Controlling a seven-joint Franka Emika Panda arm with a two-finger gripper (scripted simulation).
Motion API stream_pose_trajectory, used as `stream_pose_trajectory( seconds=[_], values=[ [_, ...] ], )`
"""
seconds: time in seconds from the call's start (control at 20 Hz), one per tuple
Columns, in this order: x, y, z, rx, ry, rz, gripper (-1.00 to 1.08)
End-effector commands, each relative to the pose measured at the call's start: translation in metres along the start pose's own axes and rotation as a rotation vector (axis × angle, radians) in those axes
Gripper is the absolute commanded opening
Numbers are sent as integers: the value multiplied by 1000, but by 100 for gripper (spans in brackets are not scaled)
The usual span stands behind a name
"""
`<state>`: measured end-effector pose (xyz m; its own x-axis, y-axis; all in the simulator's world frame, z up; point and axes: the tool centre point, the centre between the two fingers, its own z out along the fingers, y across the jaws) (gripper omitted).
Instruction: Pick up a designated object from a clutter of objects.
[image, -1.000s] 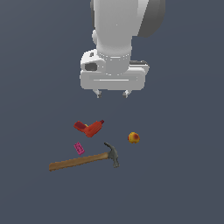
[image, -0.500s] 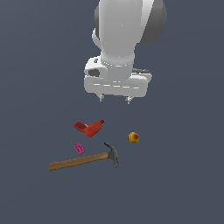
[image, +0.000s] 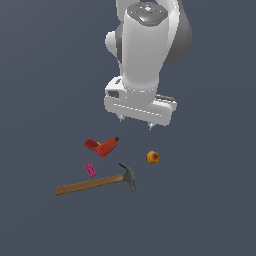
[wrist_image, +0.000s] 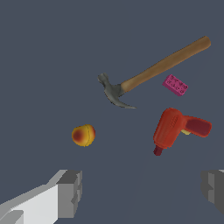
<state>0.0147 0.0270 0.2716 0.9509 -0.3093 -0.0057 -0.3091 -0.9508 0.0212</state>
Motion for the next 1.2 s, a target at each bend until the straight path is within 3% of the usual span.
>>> stream_pose_trajectory(
  seconds=[0.0, 1.15],
  values=[
    [1, -5, 9, 2, 0, 58, 100],
    [1, -51, 88, 15, -3, 586, 100]
  ],
)
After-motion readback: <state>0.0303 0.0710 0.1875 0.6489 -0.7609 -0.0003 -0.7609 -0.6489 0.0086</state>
